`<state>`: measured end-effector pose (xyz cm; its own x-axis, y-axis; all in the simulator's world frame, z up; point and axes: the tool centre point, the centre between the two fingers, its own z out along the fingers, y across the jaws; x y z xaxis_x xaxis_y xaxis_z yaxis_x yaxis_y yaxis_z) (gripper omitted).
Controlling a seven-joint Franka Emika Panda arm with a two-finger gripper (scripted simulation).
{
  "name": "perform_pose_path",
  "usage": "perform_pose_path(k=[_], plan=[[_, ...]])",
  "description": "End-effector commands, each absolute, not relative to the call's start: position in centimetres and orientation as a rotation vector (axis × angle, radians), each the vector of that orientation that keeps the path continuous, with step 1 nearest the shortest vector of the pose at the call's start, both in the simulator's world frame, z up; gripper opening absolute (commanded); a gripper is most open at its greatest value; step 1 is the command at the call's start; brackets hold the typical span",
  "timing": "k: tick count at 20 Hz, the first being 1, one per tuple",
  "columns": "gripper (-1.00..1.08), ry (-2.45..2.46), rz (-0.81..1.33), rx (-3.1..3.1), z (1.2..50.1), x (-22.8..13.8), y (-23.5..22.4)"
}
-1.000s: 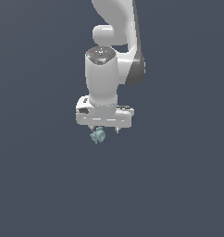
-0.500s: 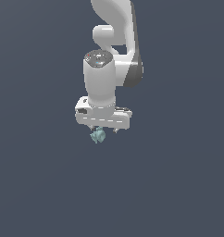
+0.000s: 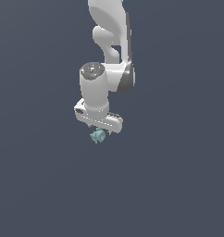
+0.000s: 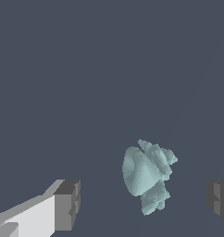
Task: Pick up the object and move it to a goal position.
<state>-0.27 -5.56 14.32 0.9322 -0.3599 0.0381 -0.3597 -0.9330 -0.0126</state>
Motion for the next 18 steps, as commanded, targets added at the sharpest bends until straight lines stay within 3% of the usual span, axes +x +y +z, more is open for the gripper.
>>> perform_pose_path(k=[1, 18], plan=[[1.0, 0.682, -0.043, -3.061, 13.1, -1.3, -6.2], [1.0, 0.921, -0.001, -3.004, 10.2, -3.6, -7.6]])
